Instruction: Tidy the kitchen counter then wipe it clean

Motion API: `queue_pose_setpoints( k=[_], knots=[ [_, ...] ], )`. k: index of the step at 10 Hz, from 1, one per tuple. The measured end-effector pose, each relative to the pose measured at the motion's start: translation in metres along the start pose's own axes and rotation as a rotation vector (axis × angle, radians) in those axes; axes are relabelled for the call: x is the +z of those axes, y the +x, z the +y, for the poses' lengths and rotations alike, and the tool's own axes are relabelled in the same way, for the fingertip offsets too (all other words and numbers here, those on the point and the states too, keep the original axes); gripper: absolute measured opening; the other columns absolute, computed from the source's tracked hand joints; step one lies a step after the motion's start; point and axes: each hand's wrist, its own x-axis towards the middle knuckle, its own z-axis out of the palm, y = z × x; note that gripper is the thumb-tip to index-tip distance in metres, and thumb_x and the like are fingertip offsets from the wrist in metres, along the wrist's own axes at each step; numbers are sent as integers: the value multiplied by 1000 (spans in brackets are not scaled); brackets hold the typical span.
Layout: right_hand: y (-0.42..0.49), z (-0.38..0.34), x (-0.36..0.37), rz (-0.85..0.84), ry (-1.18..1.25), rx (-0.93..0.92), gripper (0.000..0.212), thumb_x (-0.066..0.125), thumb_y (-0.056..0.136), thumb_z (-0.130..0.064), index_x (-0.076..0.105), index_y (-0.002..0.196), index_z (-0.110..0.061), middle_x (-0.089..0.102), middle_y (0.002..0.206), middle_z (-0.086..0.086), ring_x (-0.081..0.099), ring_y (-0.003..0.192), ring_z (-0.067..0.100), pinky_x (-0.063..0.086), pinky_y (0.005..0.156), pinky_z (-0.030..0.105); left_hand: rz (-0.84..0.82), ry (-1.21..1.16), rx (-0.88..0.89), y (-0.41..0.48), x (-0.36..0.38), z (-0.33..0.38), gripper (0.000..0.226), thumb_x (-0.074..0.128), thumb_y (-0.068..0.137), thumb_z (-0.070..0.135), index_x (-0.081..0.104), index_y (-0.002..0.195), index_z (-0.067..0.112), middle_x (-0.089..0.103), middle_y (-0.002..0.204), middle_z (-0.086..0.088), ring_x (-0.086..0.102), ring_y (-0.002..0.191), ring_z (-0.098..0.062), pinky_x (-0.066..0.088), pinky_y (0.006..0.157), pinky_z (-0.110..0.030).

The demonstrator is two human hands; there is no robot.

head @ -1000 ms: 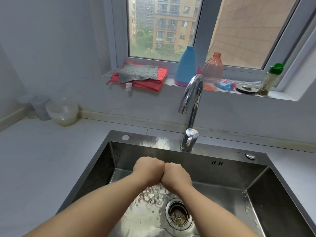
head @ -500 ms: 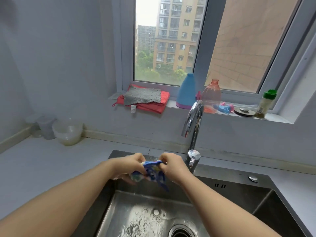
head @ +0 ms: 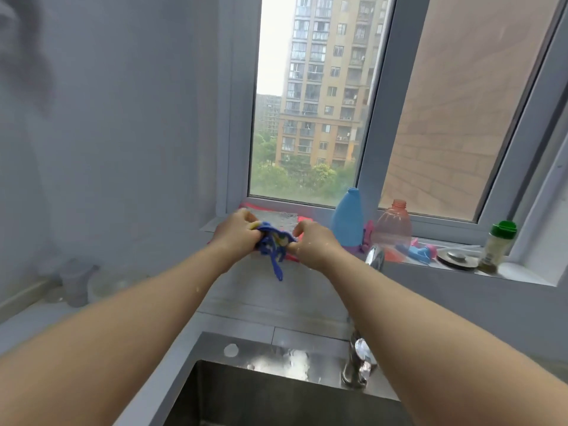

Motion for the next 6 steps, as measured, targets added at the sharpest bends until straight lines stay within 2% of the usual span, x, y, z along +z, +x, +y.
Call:
queue_pose_setpoints(
  k=[1, 2, 3, 4, 5, 6],
  knots=[
    [31, 3, -12, -11, -9, 61, 31, 56, 90, -21, 53, 119, -10, 57, 122, 14, 55, 107, 29, 48, 87, 36, 143, 172, 81, 35, 8, 8, 14, 52, 86, 12, 52, 100, 11, 58, 108, -16, 55, 96, -33, 41, 73, -31],
    [62, 14, -14, -2, -32, 102, 32, 55, 90, -21, 54, 119, -9, 56, 123, 12, 54, 110, 28, 45, 83, 31, 291, 150, 179, 63, 26, 9, 23, 44, 93, 9, 46, 115, 4, 44, 121, -21, 46, 108, -34, 36, 85, -33],
    [87, 29, -14, 34, -68, 127, 33, 55, 89, -23, 55, 118, -9, 58, 123, 12, 54, 112, 28, 39, 81, 27, 341, 127, 319, 87, 51, -4, 31, 46, 92, 5, 45, 122, -1, 37, 129, -23, 39, 120, -35, 30, 99, -33],
    [97, 42, -13, 9, -108, 131, 34, 54, 90, -23, 53, 121, -10, 57, 126, 11, 53, 115, 27, 41, 87, 27, 44, 581, 190, 102, 70, -24, 46, 43, 96, 34, 38, 138, 15, 25, 150, -11, 13, 143, -29, 11, 113, -51],
    [97, 50, -15, 3, -122, 134, 33, 52, 91, -23, 53, 123, -14, 55, 128, 8, 51, 118, 26, 40, 99, 30, -180, 861, 122, 101, 75, -34, 64, 28, 93, 60, 22, 147, 27, 8, 158, 4, -3, 146, -21, -1, 110, -63],
    [91, 50, -23, 98, -92, 117, 27, 52, 91, -24, 58, 117, -19, 58, 125, 7, 51, 117, 27, 38, 105, 40, -228, 881, 150, 93, 67, -32, 72, 33, 90, 64, 9, 150, 31, -9, 159, 4, -14, 145, -24, -4, 111, -61]
  ],
)
